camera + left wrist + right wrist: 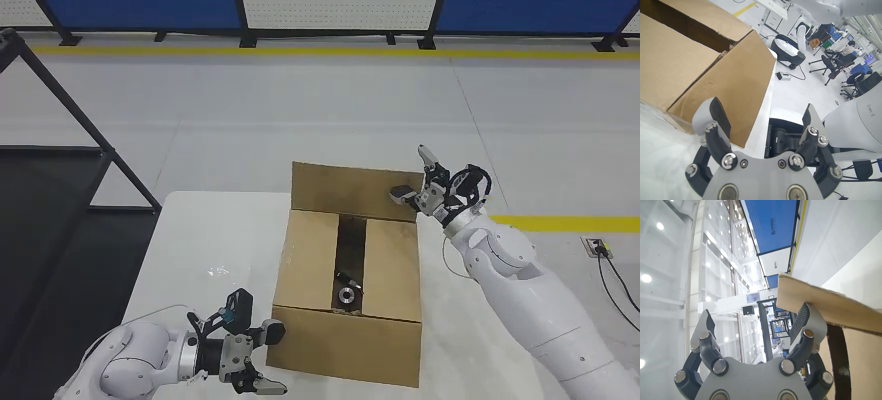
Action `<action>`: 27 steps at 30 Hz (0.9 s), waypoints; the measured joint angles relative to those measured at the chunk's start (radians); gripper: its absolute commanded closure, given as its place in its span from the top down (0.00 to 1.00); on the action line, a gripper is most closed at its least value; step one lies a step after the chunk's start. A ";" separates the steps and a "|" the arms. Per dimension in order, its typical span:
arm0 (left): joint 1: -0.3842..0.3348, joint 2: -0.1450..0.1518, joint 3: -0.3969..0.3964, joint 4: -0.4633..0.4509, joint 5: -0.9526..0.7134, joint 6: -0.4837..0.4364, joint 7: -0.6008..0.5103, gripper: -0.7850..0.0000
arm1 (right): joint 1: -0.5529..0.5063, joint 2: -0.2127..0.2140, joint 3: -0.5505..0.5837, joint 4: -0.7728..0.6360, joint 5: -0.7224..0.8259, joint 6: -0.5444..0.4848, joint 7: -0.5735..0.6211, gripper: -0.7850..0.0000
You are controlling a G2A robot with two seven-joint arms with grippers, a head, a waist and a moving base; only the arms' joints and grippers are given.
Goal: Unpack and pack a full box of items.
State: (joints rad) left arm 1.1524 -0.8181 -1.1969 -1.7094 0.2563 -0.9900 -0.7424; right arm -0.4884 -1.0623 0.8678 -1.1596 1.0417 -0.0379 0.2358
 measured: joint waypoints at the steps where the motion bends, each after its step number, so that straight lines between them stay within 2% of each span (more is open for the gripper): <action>1: 0.000 0.000 0.000 0.000 0.000 0.000 0.000 1.00 | 0.012 -0.009 -0.009 0.020 0.007 0.002 -0.011 1.00; 8: 0.000 0.000 0.000 0.000 0.000 0.000 0.000 1.00 | 0.075 -0.068 -0.059 0.161 0.032 0.022 -0.030 1.00; 13: 0.000 0.000 0.000 0.000 0.000 0.000 0.000 1.00 | 0.122 -0.101 -0.093 0.238 0.012 0.105 -0.029 1.00; 20: 0.000 0.000 0.000 0.000 0.000 0.000 0.000 1.00 | 0.179 -0.138 -0.130 0.330 -0.037 0.230 0.035 1.00; 27: 0.000 0.000 0.000 0.000 0.000 0.000 0.000 1.00 | 0.214 -0.166 -0.148 0.393 -0.085 0.293 0.073 1.00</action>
State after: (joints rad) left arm 1.1524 -0.8181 -1.1969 -1.7094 0.2563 -0.9900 -0.7424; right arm -0.2741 -1.2279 0.7201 -0.7666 0.9566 0.2555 0.3091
